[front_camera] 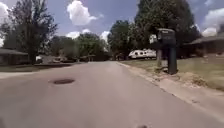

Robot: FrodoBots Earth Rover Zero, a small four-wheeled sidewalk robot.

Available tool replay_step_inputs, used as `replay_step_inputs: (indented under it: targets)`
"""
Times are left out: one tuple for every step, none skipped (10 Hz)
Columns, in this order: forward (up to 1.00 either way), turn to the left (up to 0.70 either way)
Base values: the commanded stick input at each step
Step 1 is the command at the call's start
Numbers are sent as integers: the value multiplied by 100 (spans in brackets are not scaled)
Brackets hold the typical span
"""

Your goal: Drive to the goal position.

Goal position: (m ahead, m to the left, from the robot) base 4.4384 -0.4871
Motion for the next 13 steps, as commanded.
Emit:
replay_step_inputs:
  targets:
    - [85,0]
    - [85,0]
    - [85,0]
    - [85,0]
    - [85,0]
    - [85,0]
    - [85,0]
    - [85,0]
    - [85,0]
    - [85,0]
    - [85,0]
    - [85,0]
    - [85,0]
